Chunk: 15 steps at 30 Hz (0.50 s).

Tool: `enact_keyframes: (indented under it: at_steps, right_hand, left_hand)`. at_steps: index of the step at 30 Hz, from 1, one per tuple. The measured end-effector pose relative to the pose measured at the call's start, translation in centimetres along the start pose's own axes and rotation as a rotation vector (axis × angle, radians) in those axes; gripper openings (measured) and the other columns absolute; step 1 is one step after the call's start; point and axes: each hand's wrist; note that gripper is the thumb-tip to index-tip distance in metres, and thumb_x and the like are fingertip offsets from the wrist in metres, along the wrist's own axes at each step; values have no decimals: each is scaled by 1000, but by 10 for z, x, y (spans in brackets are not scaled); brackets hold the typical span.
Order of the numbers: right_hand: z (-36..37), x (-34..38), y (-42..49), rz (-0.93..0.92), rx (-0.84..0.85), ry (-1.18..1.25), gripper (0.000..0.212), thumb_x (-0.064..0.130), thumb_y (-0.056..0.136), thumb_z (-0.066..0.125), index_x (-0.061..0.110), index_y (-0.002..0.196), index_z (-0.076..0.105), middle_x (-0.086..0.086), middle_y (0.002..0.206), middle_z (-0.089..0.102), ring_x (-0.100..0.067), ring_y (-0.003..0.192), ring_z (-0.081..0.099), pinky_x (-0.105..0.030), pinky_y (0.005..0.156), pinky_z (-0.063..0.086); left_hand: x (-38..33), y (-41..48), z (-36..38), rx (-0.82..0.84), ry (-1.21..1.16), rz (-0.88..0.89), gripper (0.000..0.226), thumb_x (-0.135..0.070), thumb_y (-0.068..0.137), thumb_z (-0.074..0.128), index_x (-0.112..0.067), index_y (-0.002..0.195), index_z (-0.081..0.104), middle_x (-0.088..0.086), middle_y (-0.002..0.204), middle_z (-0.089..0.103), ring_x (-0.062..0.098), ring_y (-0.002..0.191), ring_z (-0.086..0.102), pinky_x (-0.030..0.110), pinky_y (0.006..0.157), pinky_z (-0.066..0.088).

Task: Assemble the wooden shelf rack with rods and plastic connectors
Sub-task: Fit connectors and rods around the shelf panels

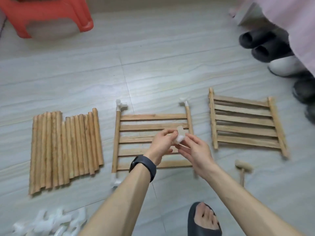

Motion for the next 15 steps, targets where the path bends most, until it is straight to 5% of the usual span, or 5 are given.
enact_keyframes:
  at_steps: [7,11,15]
  right_hand:
    - [-48,-25,6,172,21,223,24,8,99,62,-4,117,70,-20,116,73,-21,103,72,-26,82,59]
    - [-58,-28,14,277,37,278,30,24,100,63,-1,114,71,-18,108,75,-26,104,73,-34,93,56]
    - [-63,-34,20,198,70,124,28,18,94,70,-1,115,70,-7,101,78,-17,97,75,-27,91,56]
  left_hand:
    - [41,10,33,31,239,27,20,-21,100,61,-14,113,74,2,103,73,1,78,62,9,59,45]
    - [52,17,33,30,349,91,21,-19,97,65,-17,116,74,6,109,74,12,95,68,24,83,55]
    - [58,24,24,-51,361,94,23,-24,96,62,-33,114,71,-5,105,71,11,93,66,20,74,51]
Point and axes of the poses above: each hand's wrist, its own y-axis towards the middle knuckle, its own z-axis out of the palm, x = y × z
